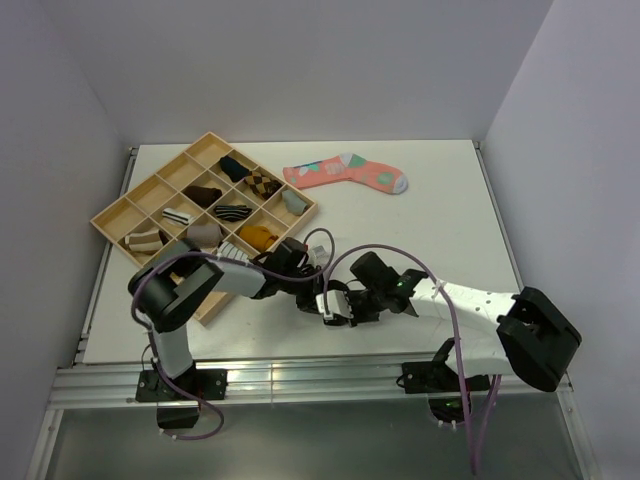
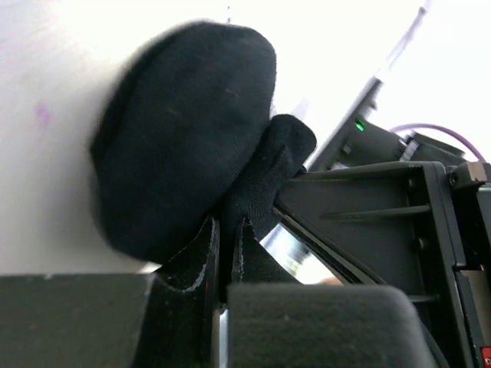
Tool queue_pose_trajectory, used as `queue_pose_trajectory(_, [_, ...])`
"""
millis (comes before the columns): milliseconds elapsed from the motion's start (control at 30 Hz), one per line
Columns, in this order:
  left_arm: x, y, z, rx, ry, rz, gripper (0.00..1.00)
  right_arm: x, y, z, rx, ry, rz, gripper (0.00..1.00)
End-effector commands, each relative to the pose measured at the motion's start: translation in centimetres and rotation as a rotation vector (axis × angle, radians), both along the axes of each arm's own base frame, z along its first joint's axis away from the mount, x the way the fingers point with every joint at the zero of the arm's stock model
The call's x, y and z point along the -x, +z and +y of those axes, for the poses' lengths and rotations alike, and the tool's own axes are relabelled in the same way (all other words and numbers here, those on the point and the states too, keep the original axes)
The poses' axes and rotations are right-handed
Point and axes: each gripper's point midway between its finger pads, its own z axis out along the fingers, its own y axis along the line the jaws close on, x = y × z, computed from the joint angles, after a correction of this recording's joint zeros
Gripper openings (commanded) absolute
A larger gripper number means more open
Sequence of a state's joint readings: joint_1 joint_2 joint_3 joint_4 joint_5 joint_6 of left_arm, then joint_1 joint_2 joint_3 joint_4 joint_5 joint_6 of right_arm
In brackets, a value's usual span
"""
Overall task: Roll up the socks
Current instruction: Roll the sock at the center of the board.
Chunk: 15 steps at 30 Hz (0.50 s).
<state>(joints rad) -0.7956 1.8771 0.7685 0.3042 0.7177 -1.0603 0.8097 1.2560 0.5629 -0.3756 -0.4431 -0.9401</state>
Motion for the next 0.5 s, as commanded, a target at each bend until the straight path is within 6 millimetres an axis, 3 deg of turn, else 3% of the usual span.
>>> queue_pose_trajectory(0, [-3.0,0.2,1.9,-0.174,0.085,-0.218,0.03,1.2,-1.7,-2.3,0.121,-0.009,0.047,0.19])
queue_pose_trajectory(100, [-4.4,0.4,2.9,-0.240,0.146,-0.276,0.02,1.4,-1.7,-2.8,0.135,-0.014,0.048,0.19])
queue_pose_trajectory(300, [-5.4,0.2,3.6,-0.276,0.202,-0.320,0.02,2.1,-1.4,-3.6,0.155,-0.028,0.070,0.18])
queue_pose_trajectory(467, [-5.1,1.8,3.4,-0.202,0.194,-0.363,0.14,2.2,-1.2,-3.7,0.155,-0.044,0.082,0.19])
